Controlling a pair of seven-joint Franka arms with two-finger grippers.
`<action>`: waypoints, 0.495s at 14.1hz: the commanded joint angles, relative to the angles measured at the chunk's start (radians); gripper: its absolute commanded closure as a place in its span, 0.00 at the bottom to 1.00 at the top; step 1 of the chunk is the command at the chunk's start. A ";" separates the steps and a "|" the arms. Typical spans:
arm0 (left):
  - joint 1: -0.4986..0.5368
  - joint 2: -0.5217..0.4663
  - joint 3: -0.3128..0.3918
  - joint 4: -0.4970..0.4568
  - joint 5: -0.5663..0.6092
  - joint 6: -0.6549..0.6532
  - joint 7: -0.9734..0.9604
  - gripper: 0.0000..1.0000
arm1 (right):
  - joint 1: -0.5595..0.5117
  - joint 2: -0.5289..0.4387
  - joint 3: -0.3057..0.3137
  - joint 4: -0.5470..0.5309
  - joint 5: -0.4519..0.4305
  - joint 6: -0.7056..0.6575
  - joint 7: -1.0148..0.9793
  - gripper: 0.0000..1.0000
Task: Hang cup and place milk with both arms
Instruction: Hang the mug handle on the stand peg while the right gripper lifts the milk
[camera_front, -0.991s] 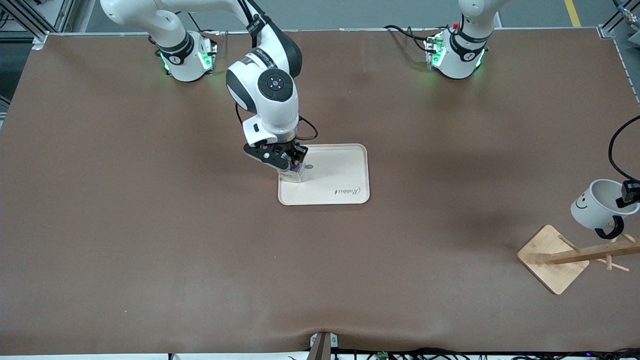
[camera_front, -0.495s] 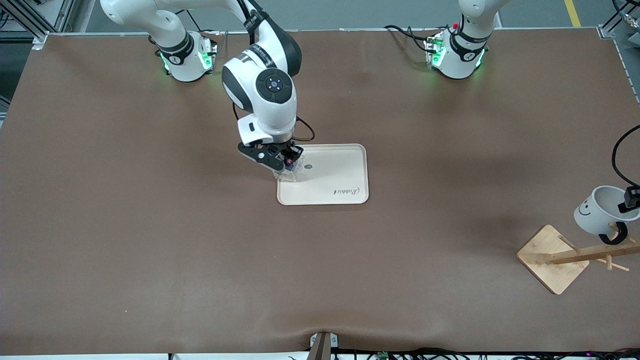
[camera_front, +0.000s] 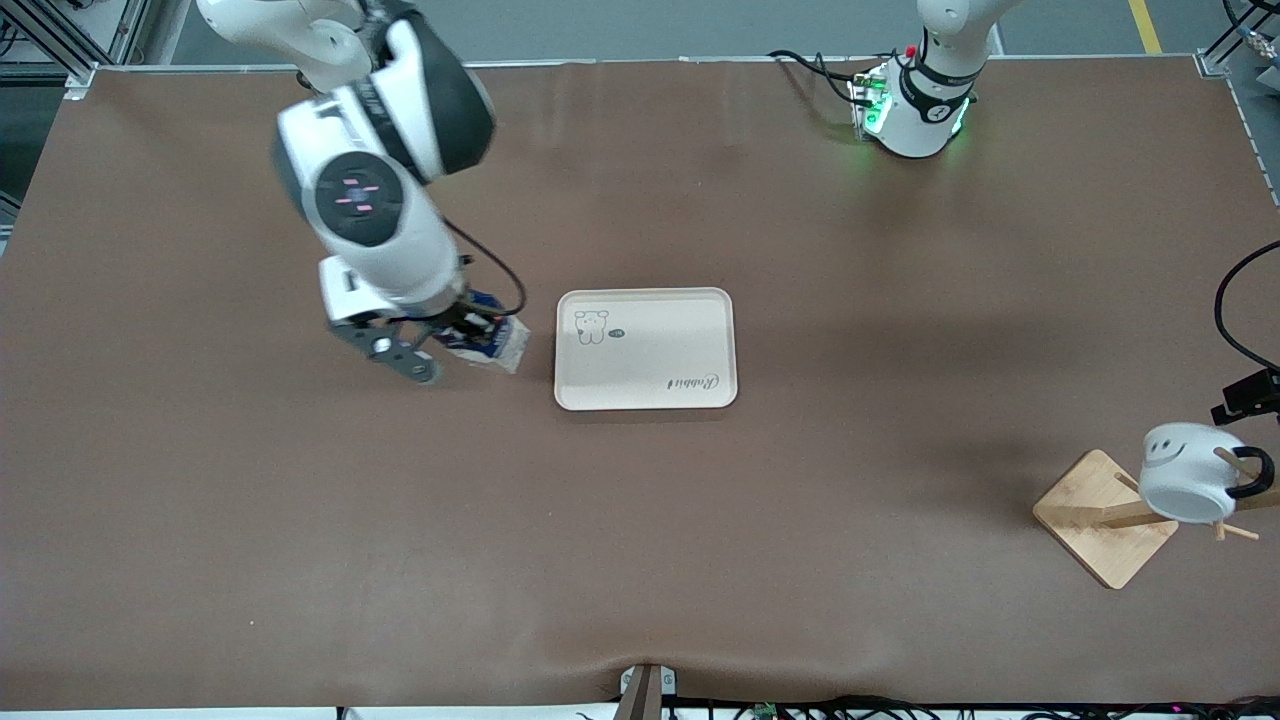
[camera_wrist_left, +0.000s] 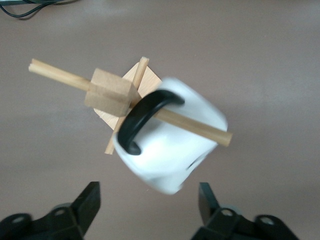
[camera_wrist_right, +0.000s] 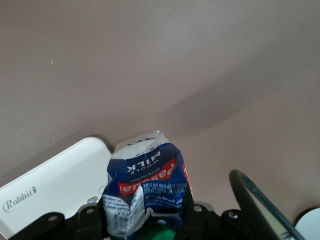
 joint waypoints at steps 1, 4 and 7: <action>-0.034 -0.049 -0.001 0.006 -0.007 -0.064 -0.095 0.00 | -0.121 -0.064 0.013 -0.028 0.005 -0.053 -0.079 1.00; -0.055 -0.099 -0.025 0.003 -0.008 -0.125 -0.257 0.00 | -0.273 -0.072 0.013 -0.040 -0.002 -0.053 -0.252 1.00; -0.056 -0.153 -0.054 -0.002 -0.007 -0.188 -0.337 0.00 | -0.434 -0.071 0.014 -0.080 -0.008 -0.036 -0.452 1.00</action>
